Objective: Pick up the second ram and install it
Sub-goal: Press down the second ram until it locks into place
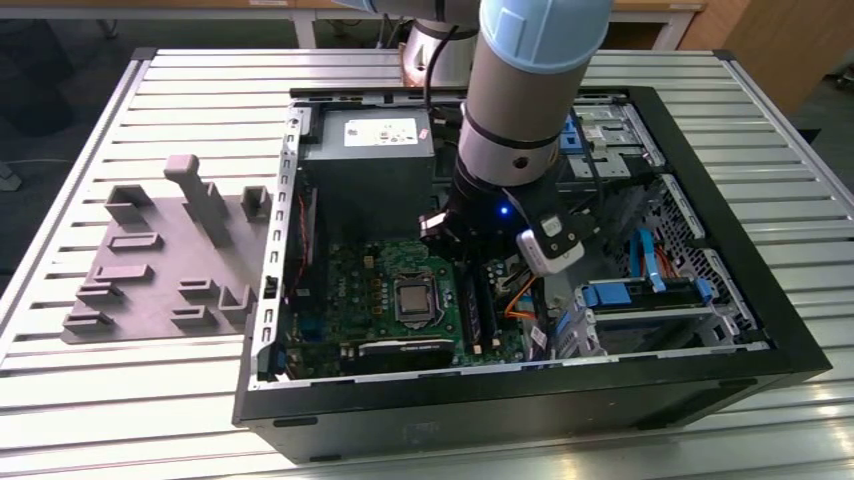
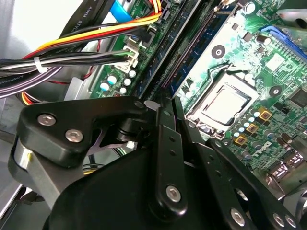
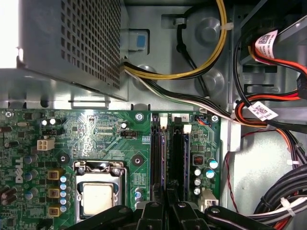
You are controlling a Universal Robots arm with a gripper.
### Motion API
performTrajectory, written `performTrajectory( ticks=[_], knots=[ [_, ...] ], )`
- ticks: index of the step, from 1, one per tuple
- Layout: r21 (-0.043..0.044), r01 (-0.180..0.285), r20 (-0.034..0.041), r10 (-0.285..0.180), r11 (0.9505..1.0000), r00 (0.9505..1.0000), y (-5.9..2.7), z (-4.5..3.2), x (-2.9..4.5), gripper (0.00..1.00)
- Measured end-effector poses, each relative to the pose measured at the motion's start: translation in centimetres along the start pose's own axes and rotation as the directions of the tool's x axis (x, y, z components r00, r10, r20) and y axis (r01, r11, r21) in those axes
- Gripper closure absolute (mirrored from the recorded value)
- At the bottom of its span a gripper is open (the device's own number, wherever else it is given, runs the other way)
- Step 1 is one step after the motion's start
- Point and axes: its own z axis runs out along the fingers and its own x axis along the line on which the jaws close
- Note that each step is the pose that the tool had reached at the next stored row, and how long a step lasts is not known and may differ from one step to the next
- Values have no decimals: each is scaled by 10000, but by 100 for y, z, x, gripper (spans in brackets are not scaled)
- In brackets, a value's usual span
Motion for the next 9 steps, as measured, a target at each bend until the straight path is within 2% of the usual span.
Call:
performTrajectory(
  ticks=[9],
  knots=[
    [0, 0, 0, 0, 10000, 10000, 0, 2, 0, 86]
  ],
)
